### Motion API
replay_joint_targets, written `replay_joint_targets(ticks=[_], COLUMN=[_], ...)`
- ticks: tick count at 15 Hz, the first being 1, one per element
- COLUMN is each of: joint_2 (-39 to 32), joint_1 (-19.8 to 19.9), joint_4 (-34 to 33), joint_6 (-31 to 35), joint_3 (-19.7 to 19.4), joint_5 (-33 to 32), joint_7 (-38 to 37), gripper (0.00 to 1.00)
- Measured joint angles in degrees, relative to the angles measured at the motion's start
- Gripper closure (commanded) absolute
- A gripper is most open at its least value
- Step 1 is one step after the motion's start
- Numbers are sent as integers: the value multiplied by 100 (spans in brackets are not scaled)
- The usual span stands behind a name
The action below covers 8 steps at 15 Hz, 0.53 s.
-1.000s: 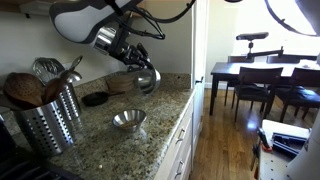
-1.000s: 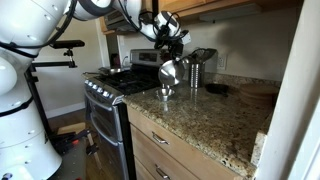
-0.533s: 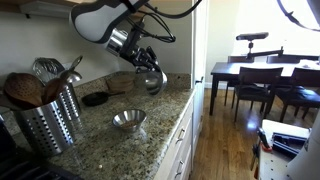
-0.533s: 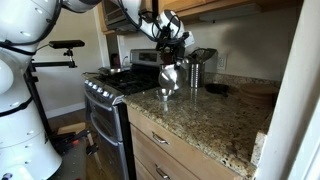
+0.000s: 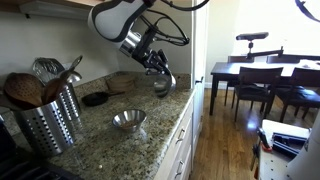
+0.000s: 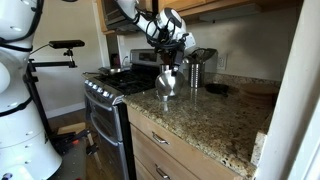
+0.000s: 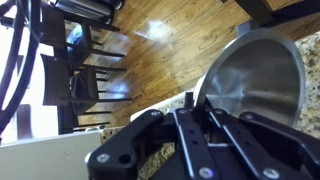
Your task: Transfer the contents in the right silver bowl to the left bowl
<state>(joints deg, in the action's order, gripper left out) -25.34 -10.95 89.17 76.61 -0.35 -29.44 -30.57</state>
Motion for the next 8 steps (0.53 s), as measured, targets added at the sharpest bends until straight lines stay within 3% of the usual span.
replay_joint_targets(ticks=[8], joint_2=[721], joint_1=[347], joint_4=[1257], joint_6=[1166], joint_3=[-111], joint_5=[436], joint_7=[-362], gripper=[92])
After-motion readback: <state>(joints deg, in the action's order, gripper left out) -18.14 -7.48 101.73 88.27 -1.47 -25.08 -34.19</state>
